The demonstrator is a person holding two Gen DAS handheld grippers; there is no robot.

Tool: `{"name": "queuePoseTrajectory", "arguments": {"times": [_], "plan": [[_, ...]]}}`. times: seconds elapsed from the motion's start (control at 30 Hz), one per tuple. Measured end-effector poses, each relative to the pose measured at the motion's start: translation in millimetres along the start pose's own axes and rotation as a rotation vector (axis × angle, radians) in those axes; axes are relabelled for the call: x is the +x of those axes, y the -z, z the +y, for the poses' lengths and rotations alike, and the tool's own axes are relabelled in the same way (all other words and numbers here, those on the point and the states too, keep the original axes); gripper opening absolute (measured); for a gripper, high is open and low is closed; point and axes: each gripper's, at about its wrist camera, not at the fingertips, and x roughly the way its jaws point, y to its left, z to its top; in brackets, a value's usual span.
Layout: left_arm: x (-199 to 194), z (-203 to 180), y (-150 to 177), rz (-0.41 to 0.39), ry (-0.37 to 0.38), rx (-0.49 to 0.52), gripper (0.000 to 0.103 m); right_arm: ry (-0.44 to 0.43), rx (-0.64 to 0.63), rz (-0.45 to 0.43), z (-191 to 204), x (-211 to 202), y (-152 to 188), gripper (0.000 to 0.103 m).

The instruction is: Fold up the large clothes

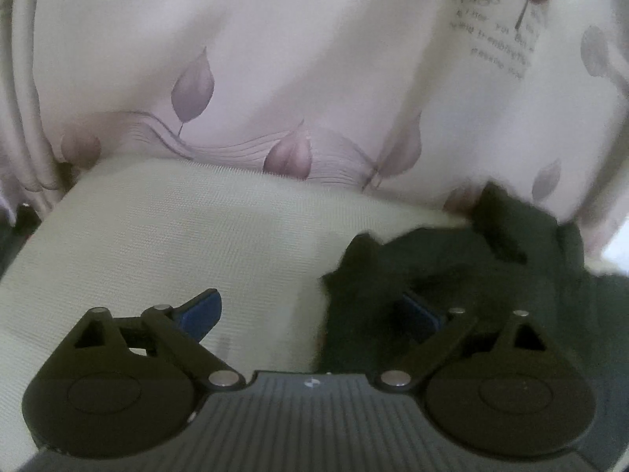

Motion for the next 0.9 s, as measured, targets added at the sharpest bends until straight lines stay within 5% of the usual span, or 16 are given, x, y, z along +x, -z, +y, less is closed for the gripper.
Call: {"name": "queuePoseTrajectory", "arguments": {"times": [0.2,0.33,0.6,0.67,0.77,0.83,0.9], "plan": [[27.3,20.5,25.6,0.155,0.175,-0.006,0.095,-0.004,0.021,0.040,-14.8,-0.2,12.4,0.101],[39.8,17.9,27.8,0.125,0.284,0.003,0.101,-0.058,0.045,0.050,-18.7,4.5,17.2,0.101],[76.0,-1.8,12.8,0.232,0.599,-0.038,0.101,-0.155,0.110,0.060,-17.9,26.3,25.5,0.103],[78.2,-5.2,12.4,0.223,0.619,-0.020,0.100,-0.168,0.135,0.053,-19.1,28.9,28.9,0.103],[80.0,-3.5,13.5,0.213,0.635,-0.002,0.082,-0.193,0.173,0.053,-24.5,29.2,32.2,0.103],[80.4,3.3,15.6,0.208,0.640,-0.007,0.060,-0.208,0.181,0.062,-26.8,27.9,33.0,0.103],[79.8,15.2,22.2,0.207,0.665,-0.041,0.054,-0.216,0.182,0.073,-27.7,26.5,32.9,0.103]]}}
